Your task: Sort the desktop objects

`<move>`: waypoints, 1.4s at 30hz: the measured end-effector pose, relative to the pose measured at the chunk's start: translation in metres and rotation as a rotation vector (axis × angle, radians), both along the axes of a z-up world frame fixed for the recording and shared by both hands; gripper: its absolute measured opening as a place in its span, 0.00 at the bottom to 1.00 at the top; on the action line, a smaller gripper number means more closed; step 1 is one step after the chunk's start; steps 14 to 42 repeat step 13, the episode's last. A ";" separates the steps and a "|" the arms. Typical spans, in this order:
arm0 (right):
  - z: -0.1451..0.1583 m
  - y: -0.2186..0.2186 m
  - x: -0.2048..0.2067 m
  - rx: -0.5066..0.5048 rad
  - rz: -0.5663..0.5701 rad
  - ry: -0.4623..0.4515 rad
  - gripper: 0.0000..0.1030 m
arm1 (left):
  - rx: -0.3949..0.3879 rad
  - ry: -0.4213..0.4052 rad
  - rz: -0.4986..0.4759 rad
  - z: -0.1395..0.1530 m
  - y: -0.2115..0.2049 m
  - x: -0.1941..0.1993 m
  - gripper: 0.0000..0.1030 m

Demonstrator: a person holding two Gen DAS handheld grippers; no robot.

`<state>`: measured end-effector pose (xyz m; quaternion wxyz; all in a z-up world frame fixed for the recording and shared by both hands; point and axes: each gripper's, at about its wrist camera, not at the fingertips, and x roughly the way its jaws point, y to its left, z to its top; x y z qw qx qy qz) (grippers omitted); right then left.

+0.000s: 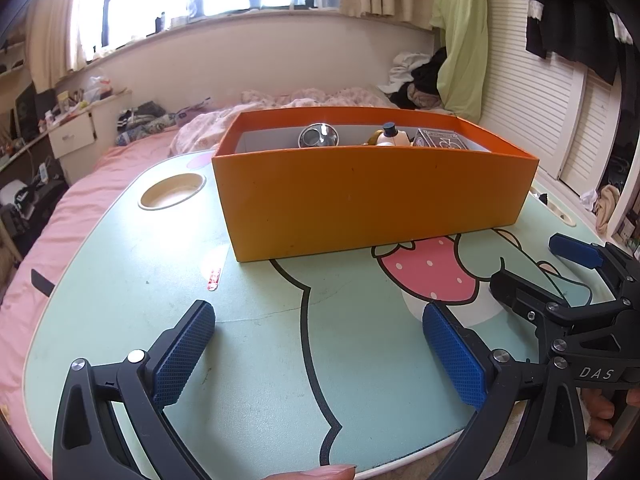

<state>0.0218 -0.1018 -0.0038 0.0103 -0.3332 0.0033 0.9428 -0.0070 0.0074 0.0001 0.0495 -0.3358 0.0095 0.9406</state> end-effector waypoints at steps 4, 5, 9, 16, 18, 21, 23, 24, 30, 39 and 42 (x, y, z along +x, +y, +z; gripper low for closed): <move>0.000 0.000 0.000 0.000 0.000 0.000 0.99 | 0.000 0.000 0.000 0.000 0.000 0.000 1.00; 0.000 0.000 0.000 0.000 0.000 0.000 0.99 | 0.000 0.000 0.000 0.000 0.000 0.000 1.00; 0.000 0.001 0.000 0.000 0.000 0.000 0.99 | 0.000 0.000 0.000 0.000 0.000 0.000 1.00; 0.001 0.001 0.000 0.000 0.000 0.001 0.99 | 0.000 0.000 0.000 0.000 0.000 0.000 1.00; 0.001 0.001 0.000 0.000 0.000 0.001 0.99 | 0.000 0.000 0.000 0.000 0.000 0.000 1.00; 0.001 0.001 0.000 0.000 0.000 0.001 0.99 | 0.000 0.000 0.000 0.000 0.000 0.000 1.00; 0.001 0.001 0.000 0.000 0.000 0.001 0.99 | 0.000 0.000 0.000 0.000 0.000 0.000 1.00; 0.001 0.001 0.000 0.000 0.000 0.001 0.99 | 0.000 0.000 0.000 0.000 0.000 0.000 1.00; 0.001 0.001 0.000 0.000 0.000 0.001 0.99 | 0.000 0.000 0.000 0.000 0.000 0.000 1.00; 0.001 0.001 0.000 0.000 0.000 0.001 0.99 | 0.000 0.000 0.000 0.000 0.000 0.000 1.00; 0.001 0.001 0.000 0.000 0.000 0.001 0.99 | 0.000 0.000 0.000 0.000 0.000 0.000 1.00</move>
